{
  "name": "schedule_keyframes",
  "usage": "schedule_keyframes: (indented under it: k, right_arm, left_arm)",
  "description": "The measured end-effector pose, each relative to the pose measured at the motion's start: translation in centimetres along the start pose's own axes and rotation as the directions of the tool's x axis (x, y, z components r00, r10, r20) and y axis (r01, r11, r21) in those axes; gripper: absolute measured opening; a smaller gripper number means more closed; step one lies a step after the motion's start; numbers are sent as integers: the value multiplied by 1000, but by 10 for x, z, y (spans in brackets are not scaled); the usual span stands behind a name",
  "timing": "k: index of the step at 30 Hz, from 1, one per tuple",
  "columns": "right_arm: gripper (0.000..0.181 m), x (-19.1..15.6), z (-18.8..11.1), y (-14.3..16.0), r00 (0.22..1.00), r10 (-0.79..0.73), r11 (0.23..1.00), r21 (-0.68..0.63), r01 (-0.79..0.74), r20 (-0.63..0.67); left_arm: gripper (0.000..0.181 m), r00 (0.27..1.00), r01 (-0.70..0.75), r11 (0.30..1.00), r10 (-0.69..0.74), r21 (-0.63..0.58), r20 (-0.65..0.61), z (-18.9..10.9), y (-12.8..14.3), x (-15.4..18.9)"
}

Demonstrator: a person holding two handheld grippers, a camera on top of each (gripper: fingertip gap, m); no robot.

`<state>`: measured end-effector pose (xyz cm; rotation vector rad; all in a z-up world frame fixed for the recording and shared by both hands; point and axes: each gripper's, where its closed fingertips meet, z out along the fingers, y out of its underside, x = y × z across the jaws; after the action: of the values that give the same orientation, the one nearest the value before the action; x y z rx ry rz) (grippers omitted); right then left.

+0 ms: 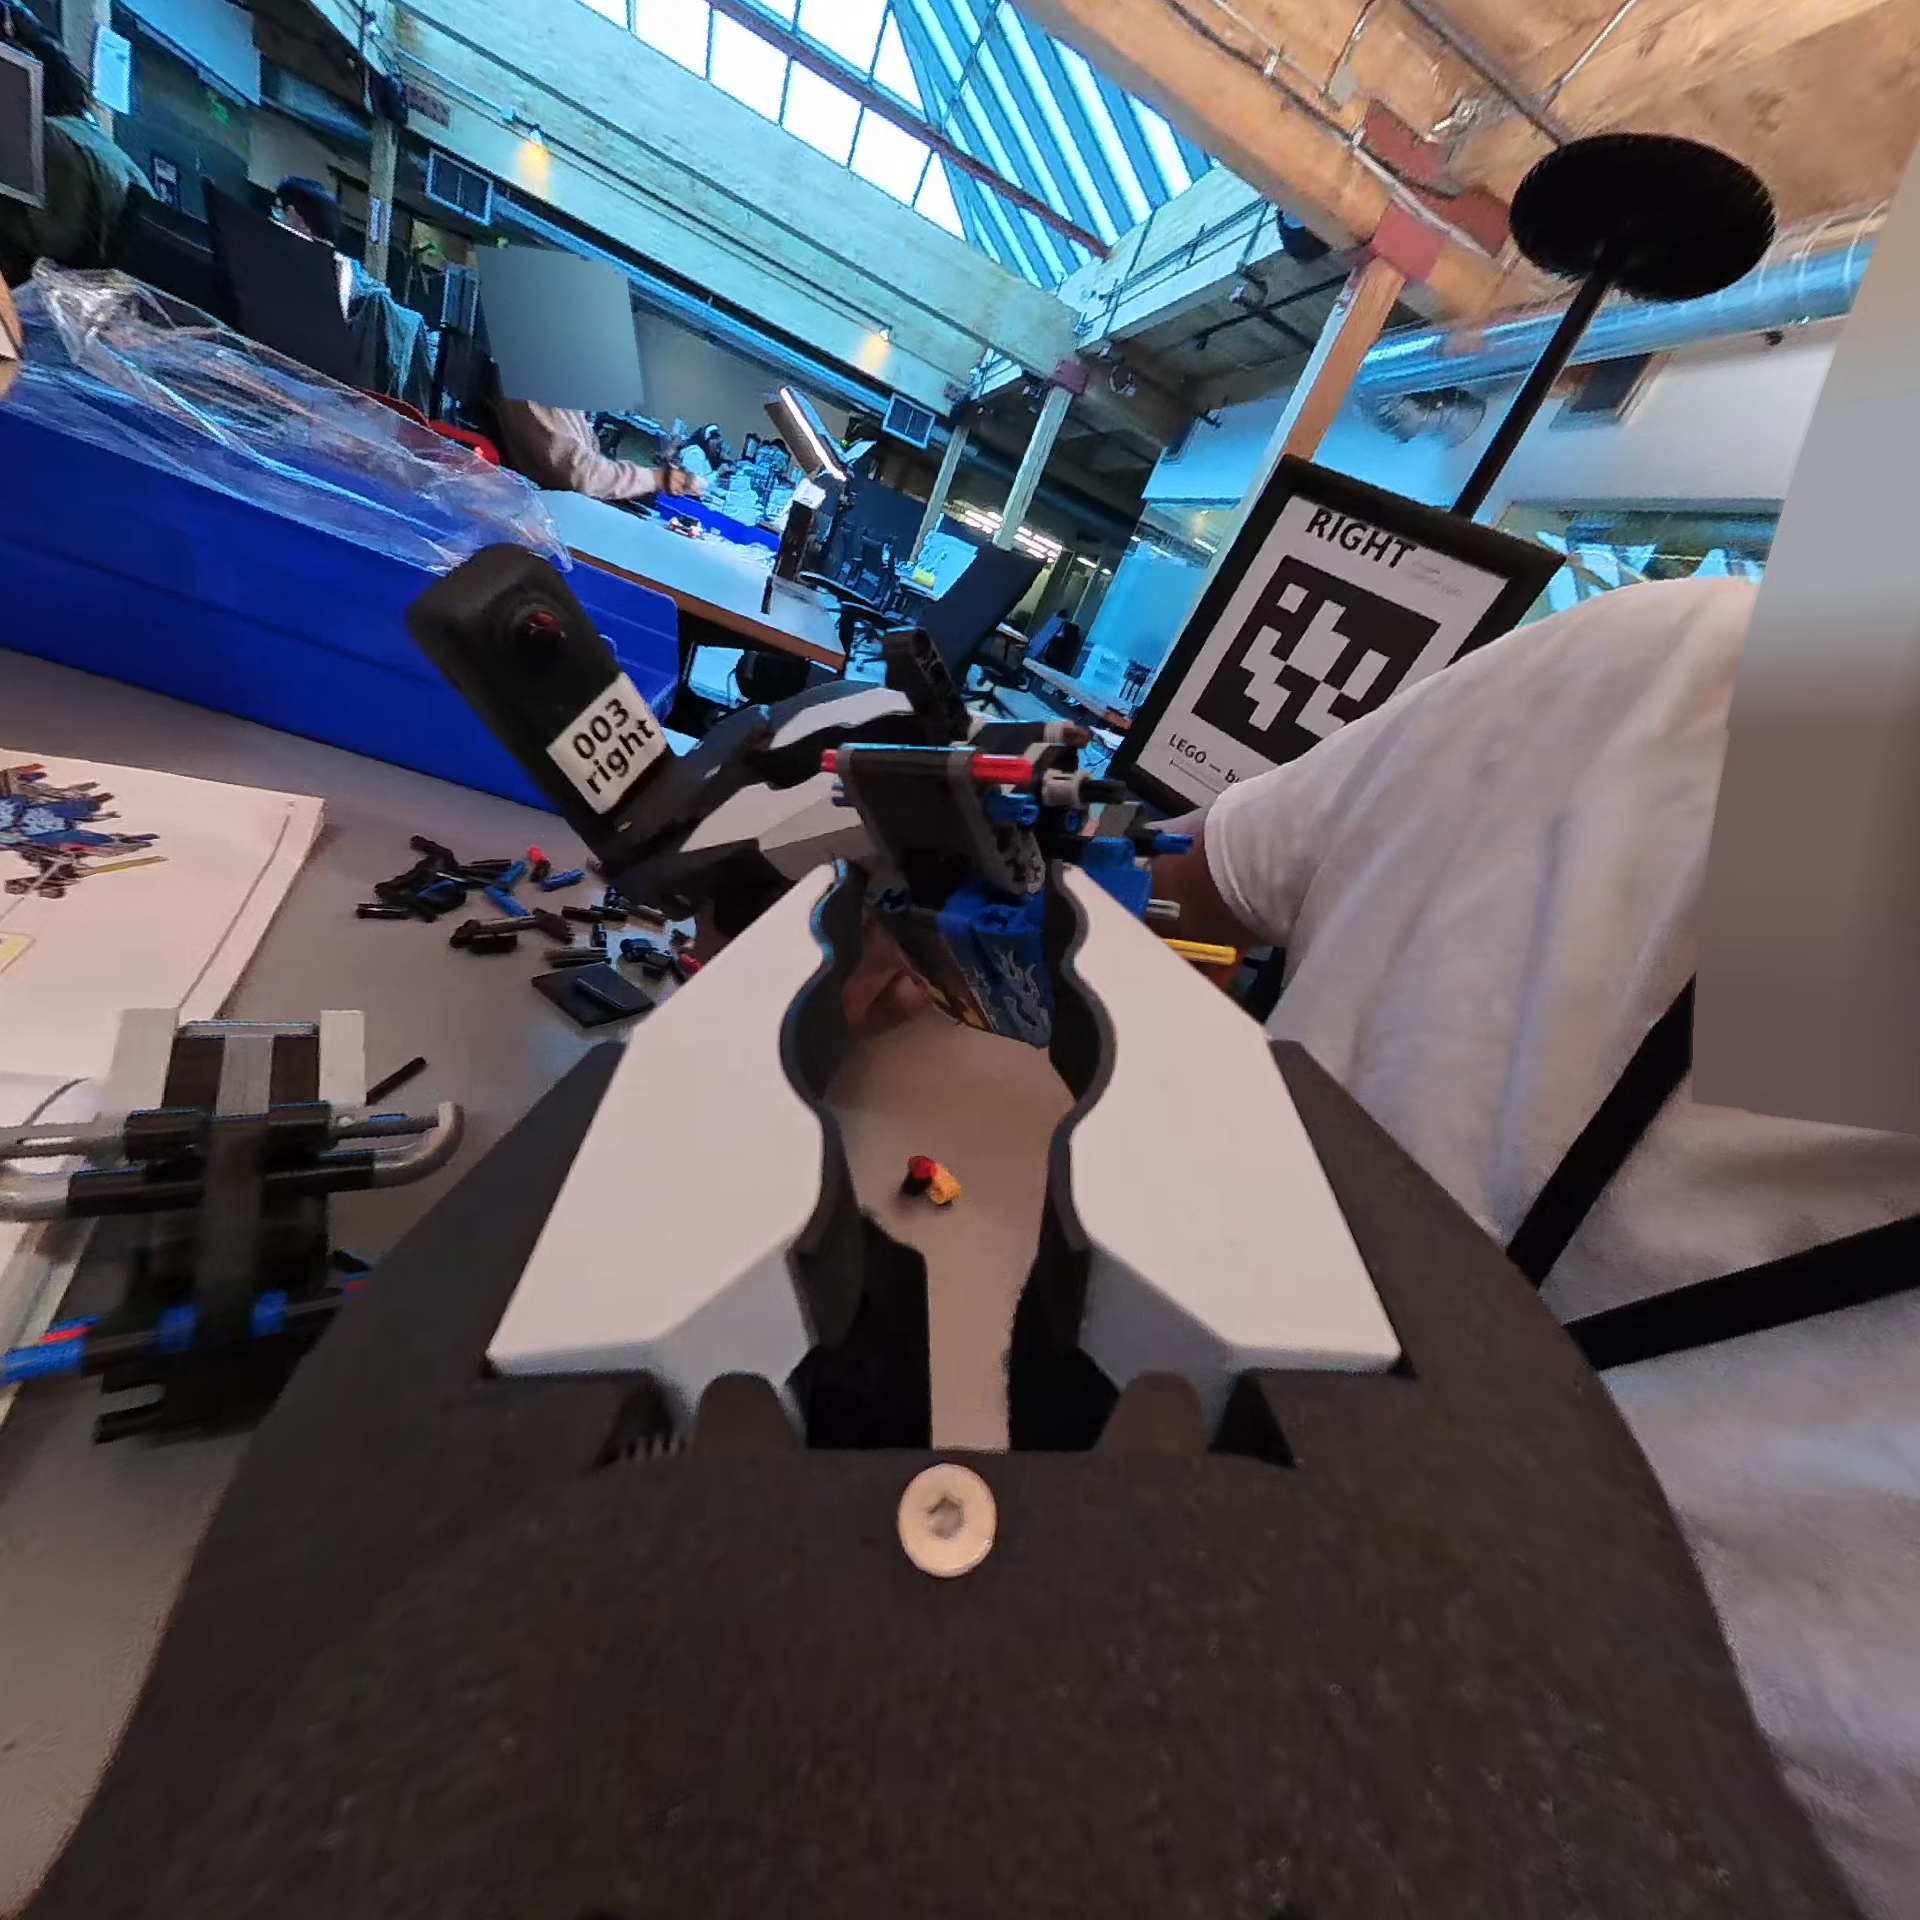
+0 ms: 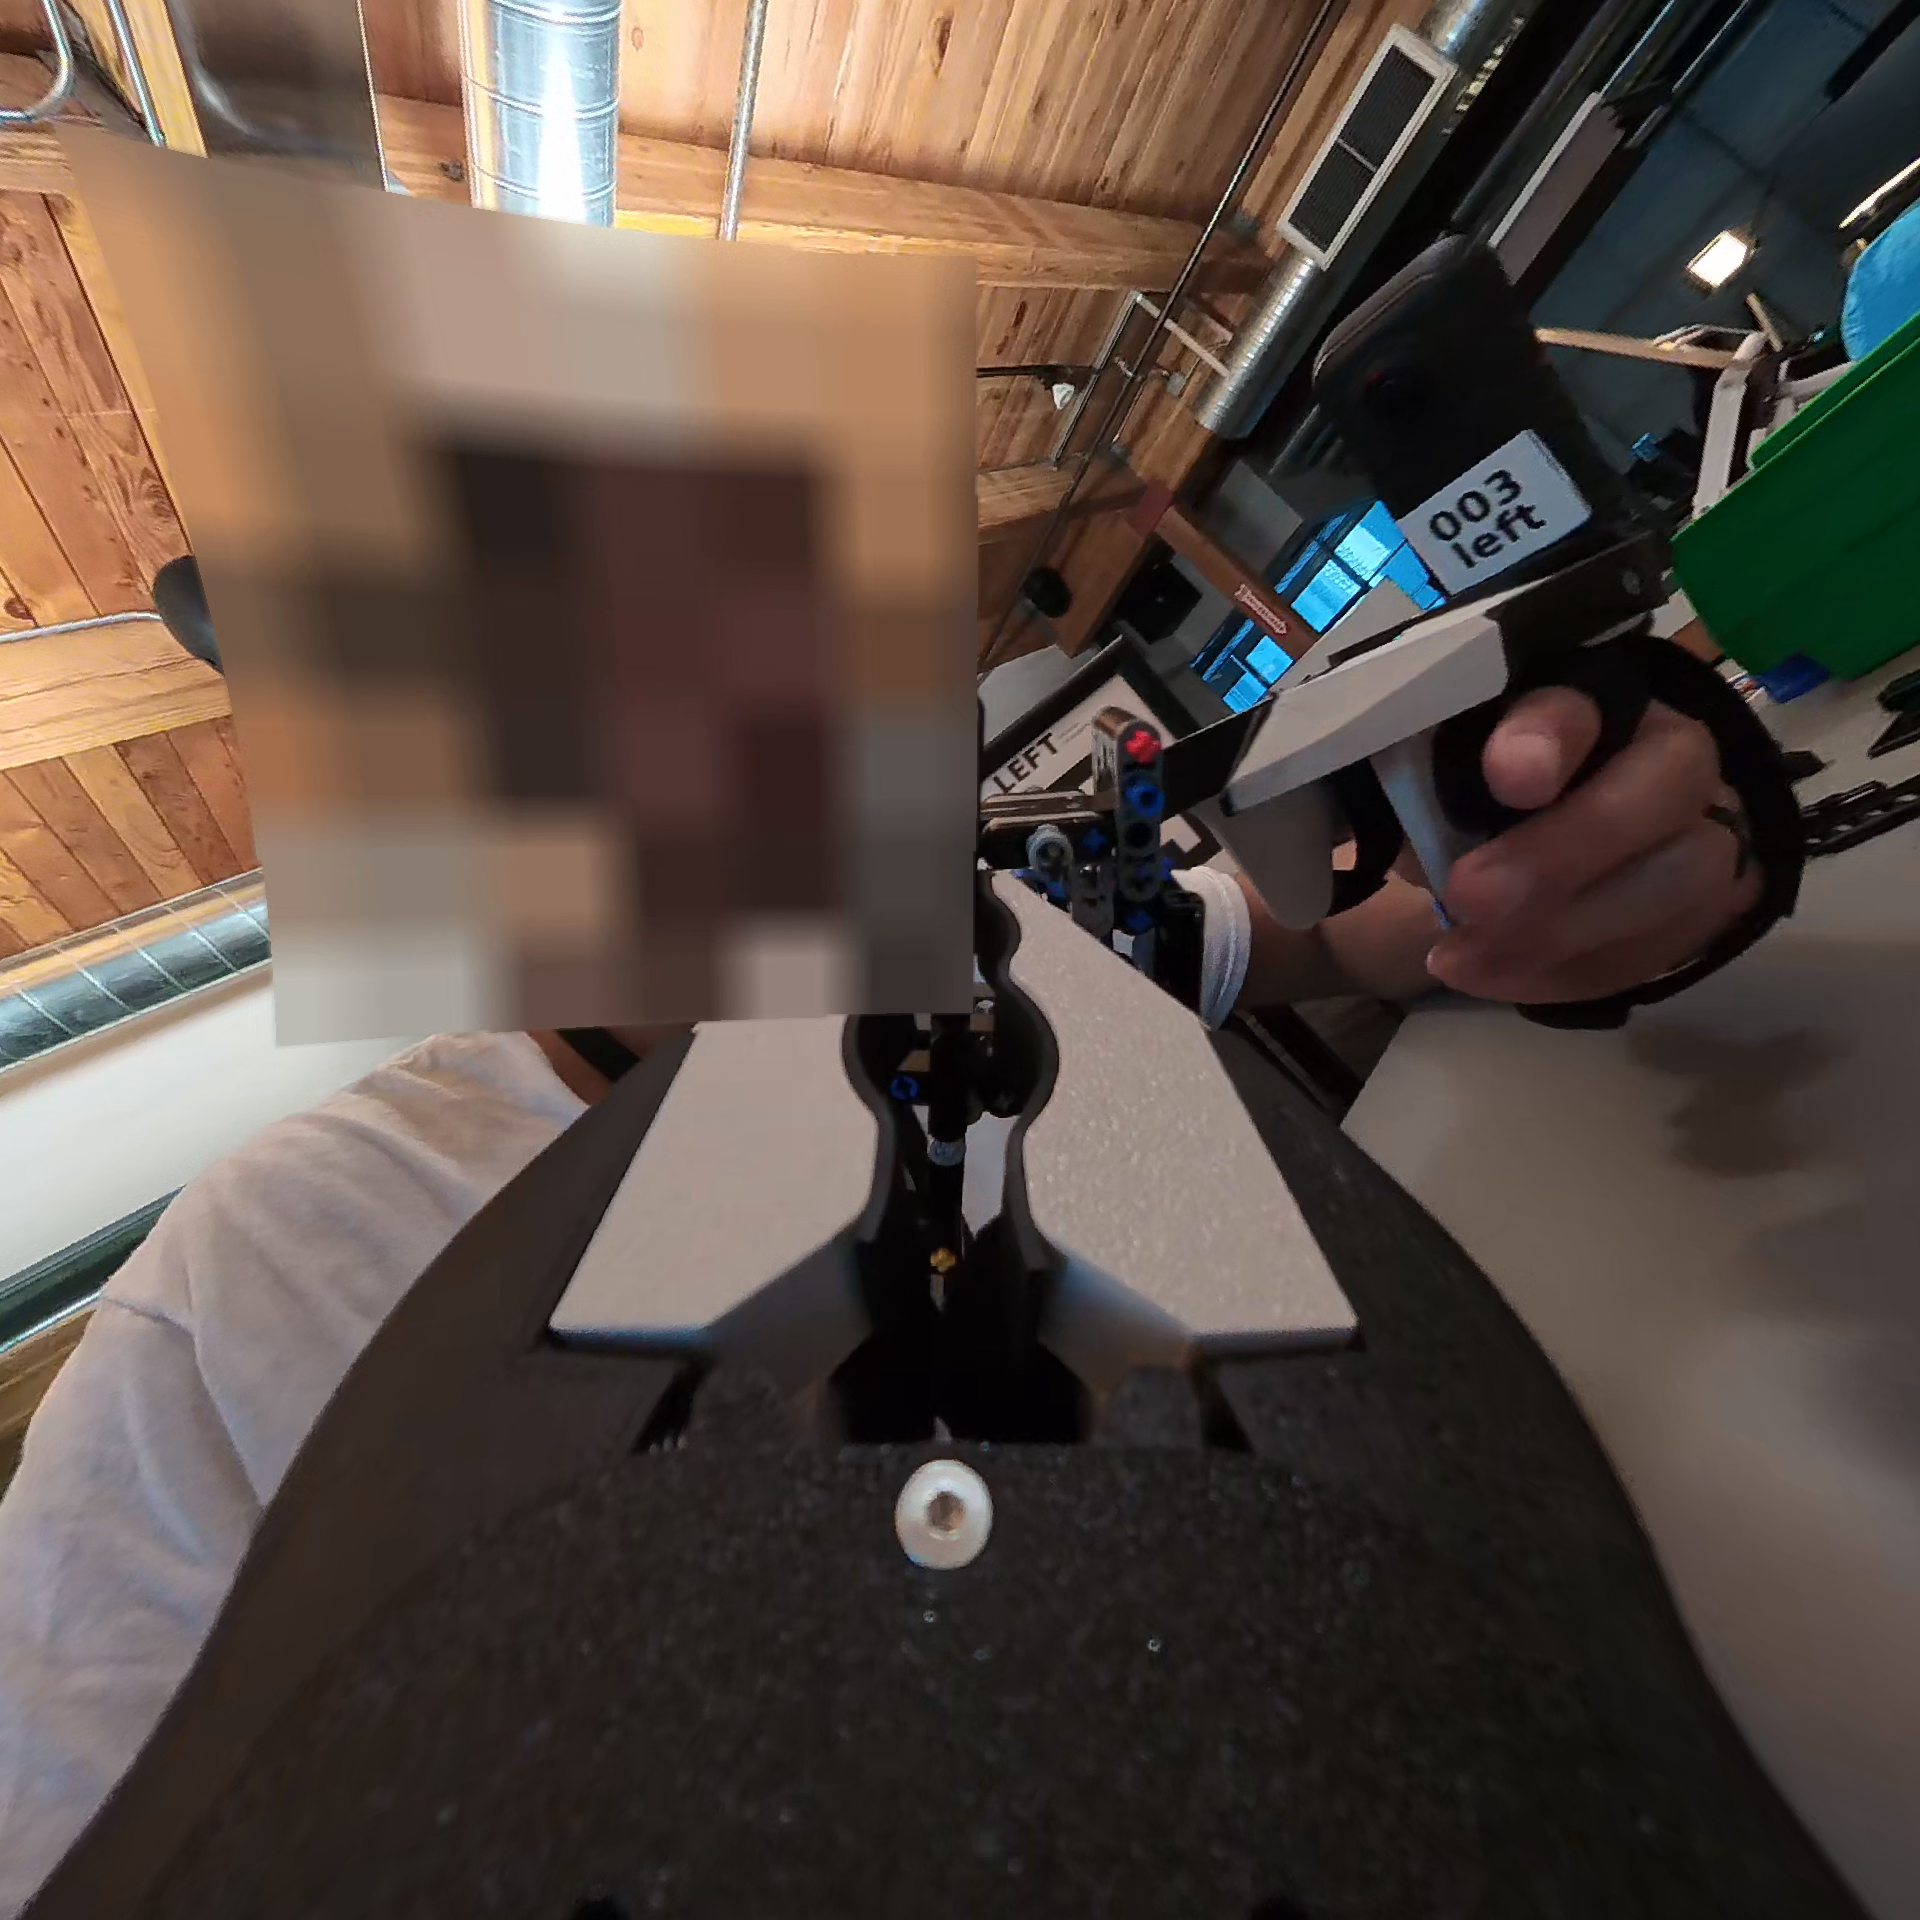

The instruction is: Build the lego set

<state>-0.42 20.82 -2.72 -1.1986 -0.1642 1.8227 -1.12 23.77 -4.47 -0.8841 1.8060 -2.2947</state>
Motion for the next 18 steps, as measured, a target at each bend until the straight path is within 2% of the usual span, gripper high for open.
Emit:
schedule_keyframes:
  k: [4,8,10,18]
  right_arm:
    - [5,3,6,7,1000,20,999,-27,-20,7]
    - [6,7,4,5,1000,18,1000,-19,-18,-13]
    - [6,11,2,5,999,1,1000,-22,-2,-52]
    - [5,21,-3,2,992,27,1000,0,-28,-123]
  left_arm:
    - [30,998,39,999,-39,-12,-46,5,5,6]
    - [20,999,27,1000,-28,-9,-31,3,4,5]
    - [8,1000,22,1000,-22,-1,-22,-1,2,1]
    - [8,1000,10,1000,-9,-15,19,-6,1,-9]
